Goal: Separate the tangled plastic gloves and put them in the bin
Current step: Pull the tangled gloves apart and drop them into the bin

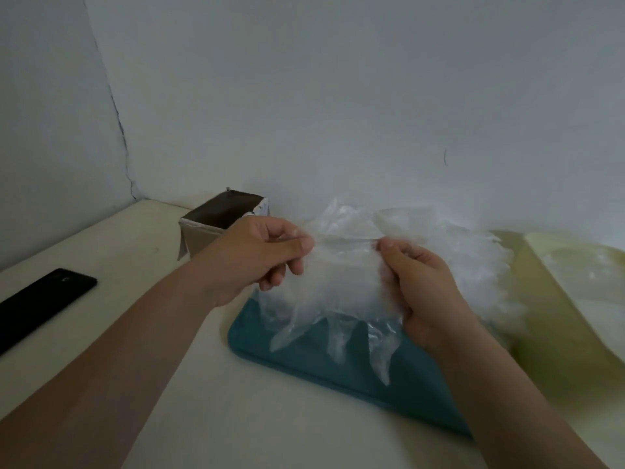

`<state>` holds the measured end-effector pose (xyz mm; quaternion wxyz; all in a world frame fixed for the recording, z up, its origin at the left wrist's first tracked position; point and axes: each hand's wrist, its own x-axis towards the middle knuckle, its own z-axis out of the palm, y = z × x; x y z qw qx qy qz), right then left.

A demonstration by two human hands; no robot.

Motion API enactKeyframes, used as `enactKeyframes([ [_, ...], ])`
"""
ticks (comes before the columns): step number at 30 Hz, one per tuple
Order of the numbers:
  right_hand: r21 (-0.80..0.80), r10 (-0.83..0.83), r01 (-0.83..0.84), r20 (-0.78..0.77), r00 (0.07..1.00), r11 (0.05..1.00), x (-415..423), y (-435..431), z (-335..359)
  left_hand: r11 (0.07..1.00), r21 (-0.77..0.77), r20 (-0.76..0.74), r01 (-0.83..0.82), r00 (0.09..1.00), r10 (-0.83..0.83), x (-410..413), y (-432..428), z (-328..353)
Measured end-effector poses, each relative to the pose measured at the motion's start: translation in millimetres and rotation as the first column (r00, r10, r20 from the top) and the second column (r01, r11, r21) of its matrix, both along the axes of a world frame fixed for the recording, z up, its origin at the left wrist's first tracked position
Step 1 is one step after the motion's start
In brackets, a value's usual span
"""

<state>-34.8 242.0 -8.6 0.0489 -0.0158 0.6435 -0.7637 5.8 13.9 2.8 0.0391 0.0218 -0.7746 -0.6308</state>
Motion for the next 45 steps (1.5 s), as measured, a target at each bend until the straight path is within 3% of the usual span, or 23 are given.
enactKeyframes([
  [3, -0.002, -0.025, 0.025, -0.005, 1.0, 1.0, -0.8, 1.2, 1.4, 0.994, -0.01, -0.042, -0.113, 0.993, 0.113, -4.5, -13.3, 0.1],
  [4, -0.011, -0.012, 0.012, 0.006, 1.0, 1.0, 0.0, 2.3, 1.6, 0.978, -0.119, -0.08, -0.172, 0.983, 0.163, -6.4, -16.7, -2.4],
  [5, -0.021, 0.023, -0.023, 0.008, 1.0, 1.0, 0.9, 4.0, 2.8, 0.909, -0.34, -0.141, -0.243, 0.968, 0.206, -9.3, -19.6, -6.2],
  [6, -0.029, 0.078, -0.077, 0.009, 0.997, 0.997, 2.0, 5.6, 3.9, 0.772, -0.562, -0.206, -0.298, 0.954, 0.218, -10.3, -19.3, -9.7],
  [7, -0.026, 0.134, -0.133, 0.008, 0.991, 0.991, 2.7, 7.6, 4.4, 0.643, -0.693, -0.255, -0.328, 0.945, 0.207, -9.8, -15.6, -12.6],
  [8, -0.003, 0.184, -0.184, 0.007, 0.983, 0.983, 3.8, 9.3, 7.0, 0.601, -0.728, -0.273, -0.33, 0.944, 0.186, -9.0, -10.3, -13.9],
  [11, 0.119, 0.274, -0.27, -0.019, 0.962, 0.956, 2.5, 15.4, 10.1, 0.666, -0.712, -0.181, -0.223, 0.975, 0.132, -6.7, 4.3, -16.5],
  [12, 0.148, 0.294, -0.287, -0.028, 0.955, 0.946, 2.1, 17.6, 10.5, 0.627, -0.761, -0.113, -0.164, 0.986, 0.12, -7.1, 6.9, -19.1],
  [15, 0.16, 0.348, -0.338, -0.042, 0.936, 0.927, -0.7, 21.1, 10.0, 0.39, -0.921, 0.064, -0.002, 0.986, 0.155, -7.8, 9.9, -31.1],
  [16, 0.164, 0.366, -0.355, -0.045, 0.93, 0.921, -1.3, 21.6, 9.3, 0.382, -0.924, 0.096, 0.028, 0.982, 0.161, -7.7, 11.5, -36.3],
  [22, 0.198, 0.433, -0.406, -0.12, 0.894, 0.892, 1.1, 24.3, 8.7, 0.556, -0.829, 0.132, 0.066, 0.988, 0.078, -9.1, 10.4, -35.4],
  [27, 0.454, 0.57, -0.447, -0.179, 0.802, 0.771, 5.2, 30.7, 19.8, 0.65, -0.748, -0.08, -0.135, 0.99, 0.114, -4.5, 2.7, -6.2],
  [29, 0.431, 0.532, -0.405, -0.231, 0.814, 0.806, 11.1, 29.0, 27.1, 0.698, -0.682, -0.198, -0.218, 0.974, 0.11, -1.8, 2.6, 3.2],
  [31, 0.416, 0.504, -0.362, -0.308, 0.807, 0.834, 16.0, 27.1, 32.2, 0.685, -0.681, -0.283, -0.259, 0.956, 0.08, 1.3, 7.1, 6.1],
  [33, 0.498, 0.515, -0.293, -0.395, 0.761, 0.816, 19.4, 25.8, 35.9, 0.655, -0.705, -0.307, -0.271, 0.95, 0.062, 5.3, 13.0, 5.6],
  [37, 0.721, 0.579, -0.111, -0.445, 0.683, 0.684, 26.5, 21.6, 41.3, 0.636, -0.732, -0.27, -0.245, 0.961, 0.06, 7.8, 17.9, 3.9],
  [41, 0.753, 0.542, -0.085, -0.386, 0.747, 0.652, 28.7, 15.7, 39.0, 0.73, -0.654, -0.279, -0.198, 0.96, 0.01, 8.4, 20.1, 8.6],
  [45, 0.643, 0.525, -0.231, -0.311, 0.792, 0.73, 24.3, 16.7, 34.7, 0.889, -0.425, -0.324, -0.17, 0.946, 0.025, 14.4, 22.6, 13.0],
])
